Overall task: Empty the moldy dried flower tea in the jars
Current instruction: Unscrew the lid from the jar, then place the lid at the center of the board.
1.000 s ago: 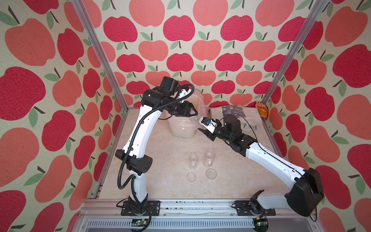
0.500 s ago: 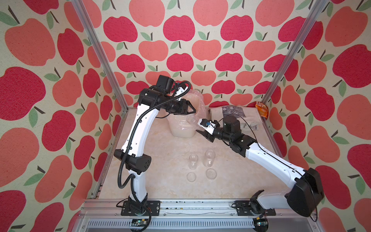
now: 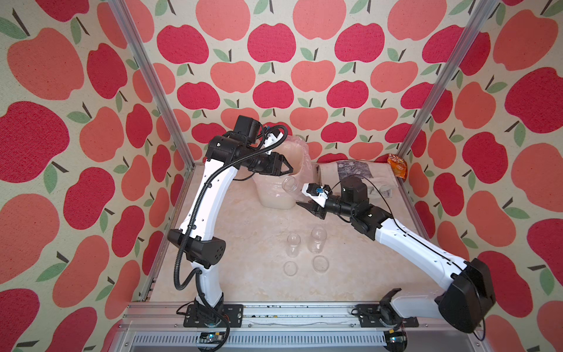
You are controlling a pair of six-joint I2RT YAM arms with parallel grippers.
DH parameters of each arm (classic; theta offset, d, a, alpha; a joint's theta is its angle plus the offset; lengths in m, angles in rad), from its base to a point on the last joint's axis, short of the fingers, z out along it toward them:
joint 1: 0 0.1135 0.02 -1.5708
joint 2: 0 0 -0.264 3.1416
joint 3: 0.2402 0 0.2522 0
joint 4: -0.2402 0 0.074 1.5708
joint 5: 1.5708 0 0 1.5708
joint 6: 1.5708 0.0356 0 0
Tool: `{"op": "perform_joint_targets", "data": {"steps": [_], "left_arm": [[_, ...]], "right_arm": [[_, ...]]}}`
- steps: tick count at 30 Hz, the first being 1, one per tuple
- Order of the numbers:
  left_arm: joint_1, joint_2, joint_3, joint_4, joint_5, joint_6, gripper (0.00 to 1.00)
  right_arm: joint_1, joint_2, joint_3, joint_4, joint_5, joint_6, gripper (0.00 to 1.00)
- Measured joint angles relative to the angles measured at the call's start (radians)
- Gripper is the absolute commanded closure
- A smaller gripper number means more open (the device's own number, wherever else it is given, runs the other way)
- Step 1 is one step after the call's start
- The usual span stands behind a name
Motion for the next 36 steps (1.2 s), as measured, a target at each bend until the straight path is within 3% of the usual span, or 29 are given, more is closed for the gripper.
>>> {"op": "perform_joint_targets", "data": {"steps": [10, 21, 36], "left_arm": [[0.006, -0.201, -0.272, 0.111, -0.139, 0.003, 0.96], [-0.043, -0.521, -0.835, 0.314, -0.292, -0.029, 0.97], [-0.170, -0.680, -1.265, 0.426, -0.482, -0.218, 0.95]], "right_arm": [[-0.026, -0.069, -0.074, 0.025, -0.011, 0.045, 1.00], [-0.041, -0.151, -0.108, 0.038, -0.011, 0.091, 1.00], [-0.058, -0.175, -0.113, 0.033, -0.016, 0.098, 1.00]]}}
